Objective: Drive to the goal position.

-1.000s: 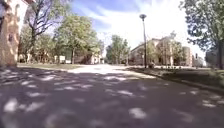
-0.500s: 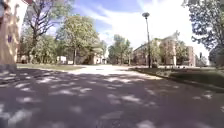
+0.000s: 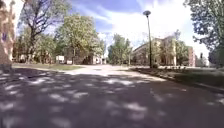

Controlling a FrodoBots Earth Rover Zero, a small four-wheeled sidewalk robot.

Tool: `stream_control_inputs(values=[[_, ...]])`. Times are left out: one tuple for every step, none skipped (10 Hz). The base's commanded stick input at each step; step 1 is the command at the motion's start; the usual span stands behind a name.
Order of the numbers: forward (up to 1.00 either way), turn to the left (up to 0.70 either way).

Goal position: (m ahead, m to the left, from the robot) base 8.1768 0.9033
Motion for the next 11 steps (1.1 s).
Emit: stream_control_inputs(values=[[0.70, 0.06], [0.70, 0.06], [0.70, 0.06], [0.70, 0.06], [0.70, 0.06], [0.70, 0.06], [0.70, 0.06], [0.70, 0.06], [0.70, 0.06], [0.70, 0.06], [0.70, 0.06]])
